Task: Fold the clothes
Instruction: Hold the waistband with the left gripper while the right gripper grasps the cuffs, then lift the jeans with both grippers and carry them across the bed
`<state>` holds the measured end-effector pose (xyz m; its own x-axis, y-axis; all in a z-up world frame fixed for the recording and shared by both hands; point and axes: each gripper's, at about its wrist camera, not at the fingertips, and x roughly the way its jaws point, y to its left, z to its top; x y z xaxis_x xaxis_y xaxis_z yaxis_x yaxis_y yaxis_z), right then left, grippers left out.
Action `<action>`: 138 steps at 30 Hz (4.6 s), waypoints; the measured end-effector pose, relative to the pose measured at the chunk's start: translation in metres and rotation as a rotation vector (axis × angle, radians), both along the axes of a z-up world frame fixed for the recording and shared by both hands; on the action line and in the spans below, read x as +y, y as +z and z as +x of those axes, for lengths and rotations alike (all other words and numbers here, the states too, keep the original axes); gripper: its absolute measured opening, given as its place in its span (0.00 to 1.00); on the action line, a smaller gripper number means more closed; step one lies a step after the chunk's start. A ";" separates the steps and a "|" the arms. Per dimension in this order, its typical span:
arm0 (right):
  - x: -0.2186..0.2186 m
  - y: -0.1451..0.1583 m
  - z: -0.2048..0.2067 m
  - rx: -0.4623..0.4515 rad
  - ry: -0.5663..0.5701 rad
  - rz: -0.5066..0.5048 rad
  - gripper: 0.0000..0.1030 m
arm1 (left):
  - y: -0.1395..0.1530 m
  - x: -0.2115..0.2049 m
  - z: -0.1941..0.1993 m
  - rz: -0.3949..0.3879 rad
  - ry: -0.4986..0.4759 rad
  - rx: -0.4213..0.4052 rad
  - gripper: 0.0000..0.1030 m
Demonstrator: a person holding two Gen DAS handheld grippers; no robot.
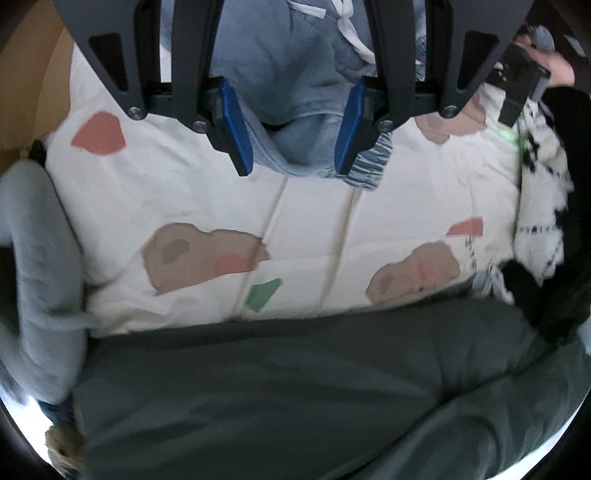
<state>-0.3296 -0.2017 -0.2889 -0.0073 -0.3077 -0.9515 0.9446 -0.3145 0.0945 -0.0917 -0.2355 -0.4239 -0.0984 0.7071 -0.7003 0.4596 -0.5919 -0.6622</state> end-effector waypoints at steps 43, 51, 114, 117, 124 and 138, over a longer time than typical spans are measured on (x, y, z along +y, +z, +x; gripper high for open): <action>0.020 -0.104 -0.133 0.051 -0.186 0.208 0.02 | 0.031 -0.014 -0.049 -0.121 0.000 0.055 0.45; 0.016 -0.103 -0.132 0.099 -0.153 0.226 0.02 | 0.028 -0.032 -0.017 -0.058 0.077 0.091 0.56; -0.115 0.086 -0.042 0.157 -0.072 0.000 0.03 | 0.152 -0.249 -0.048 -0.367 0.472 0.373 0.10; -0.129 0.069 -0.042 0.168 -0.065 0.032 0.03 | 0.140 -0.253 -0.059 -0.417 0.447 0.352 0.10; -0.150 0.010 -0.050 0.165 -0.097 0.094 0.03 | 0.092 -0.255 -0.076 -0.474 0.417 0.278 0.10; -0.161 -0.042 -0.044 0.144 -0.131 0.078 0.18 | 0.050 -0.251 -0.089 -0.526 0.301 0.180 0.19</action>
<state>-0.3739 -0.3623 -0.3311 -0.1798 -0.2202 -0.9587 0.8971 -0.4365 -0.0679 -0.1808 -0.4861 -0.3737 -0.3878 0.1957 -0.9007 0.5655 -0.7211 -0.4002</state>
